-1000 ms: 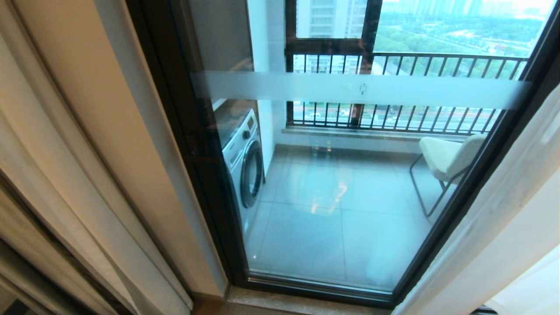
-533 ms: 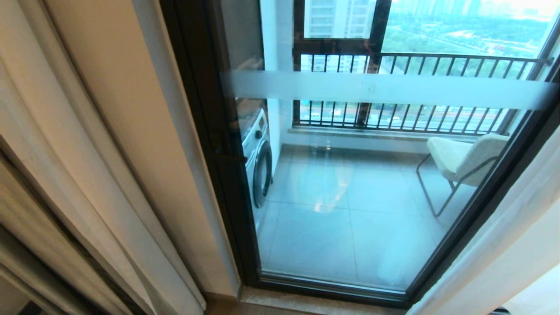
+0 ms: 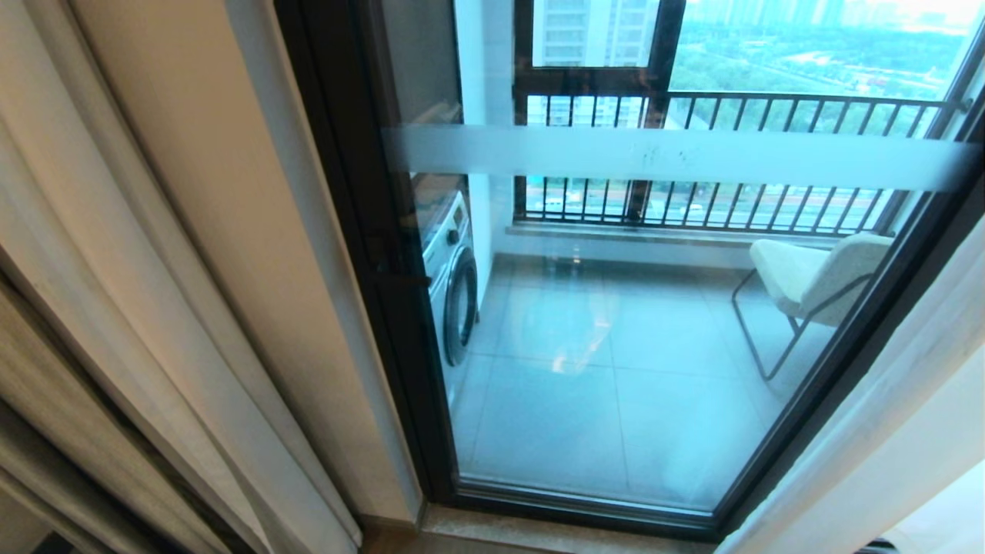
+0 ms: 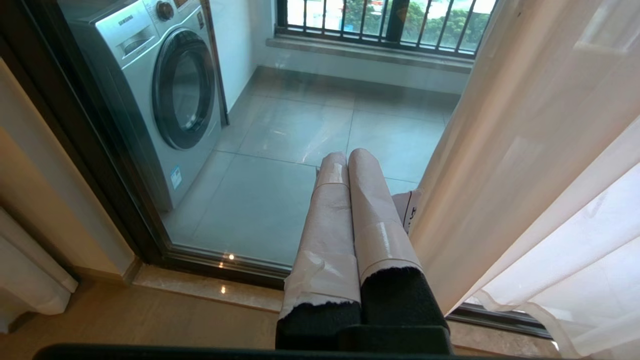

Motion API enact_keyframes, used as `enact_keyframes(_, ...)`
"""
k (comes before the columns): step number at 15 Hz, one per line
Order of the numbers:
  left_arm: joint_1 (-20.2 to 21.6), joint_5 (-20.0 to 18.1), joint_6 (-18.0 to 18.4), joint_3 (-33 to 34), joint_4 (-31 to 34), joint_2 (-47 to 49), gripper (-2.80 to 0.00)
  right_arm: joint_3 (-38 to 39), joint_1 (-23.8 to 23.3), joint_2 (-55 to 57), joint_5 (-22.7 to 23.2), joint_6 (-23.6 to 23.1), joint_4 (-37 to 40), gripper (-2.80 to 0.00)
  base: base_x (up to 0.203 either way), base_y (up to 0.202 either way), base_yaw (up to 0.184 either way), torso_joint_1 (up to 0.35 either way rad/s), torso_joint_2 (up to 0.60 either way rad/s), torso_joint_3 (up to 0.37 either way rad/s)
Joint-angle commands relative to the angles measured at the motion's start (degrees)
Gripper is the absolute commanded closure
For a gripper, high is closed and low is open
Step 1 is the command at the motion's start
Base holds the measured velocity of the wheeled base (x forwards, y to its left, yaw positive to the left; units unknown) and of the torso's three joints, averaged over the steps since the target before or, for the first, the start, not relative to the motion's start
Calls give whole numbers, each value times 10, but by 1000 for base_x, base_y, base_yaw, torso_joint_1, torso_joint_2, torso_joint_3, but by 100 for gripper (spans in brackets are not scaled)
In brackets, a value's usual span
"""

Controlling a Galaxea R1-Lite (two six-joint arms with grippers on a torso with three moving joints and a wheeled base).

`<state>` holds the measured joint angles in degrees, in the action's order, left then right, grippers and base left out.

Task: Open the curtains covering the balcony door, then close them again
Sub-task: Close the inner curtains on both sides

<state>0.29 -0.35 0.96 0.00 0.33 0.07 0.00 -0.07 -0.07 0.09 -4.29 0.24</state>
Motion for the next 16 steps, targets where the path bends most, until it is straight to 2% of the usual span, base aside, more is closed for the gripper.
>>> enact_keyframes(1, 0, 0, 0, 0, 0, 0, 0, 0, 0, 1, 0, 0, -1, 0, 0, 0, 0, 0, 0, 0)
enact_keyframes(16, 1, 0, 0, 0, 0, 0, 0, 0, 0, 1, 0, 6, -1, 0, 0, 0, 0, 0, 0, 0)
